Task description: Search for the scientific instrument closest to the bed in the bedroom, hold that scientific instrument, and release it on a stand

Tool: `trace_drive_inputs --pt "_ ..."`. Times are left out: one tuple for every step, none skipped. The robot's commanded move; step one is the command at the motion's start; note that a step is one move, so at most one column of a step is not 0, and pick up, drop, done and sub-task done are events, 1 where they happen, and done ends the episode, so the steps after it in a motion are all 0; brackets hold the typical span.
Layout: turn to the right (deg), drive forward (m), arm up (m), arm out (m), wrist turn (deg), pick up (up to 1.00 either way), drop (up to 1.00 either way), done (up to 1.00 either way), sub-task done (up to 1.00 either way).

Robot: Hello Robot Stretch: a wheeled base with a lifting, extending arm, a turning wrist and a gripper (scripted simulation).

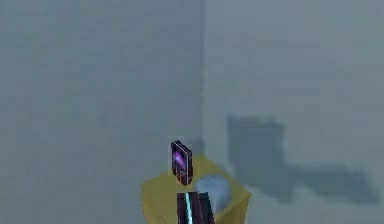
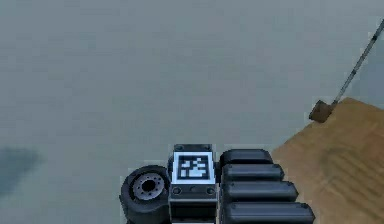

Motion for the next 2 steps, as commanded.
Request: trace_drive_inputs --pt "-36.0 0.00 0.00 0.00 0.0 0.00 0.00 0.00 0.00" --pt "0.0 0.30 0.00 0.00 0.0 0.00 0.00 0.00 0.00"
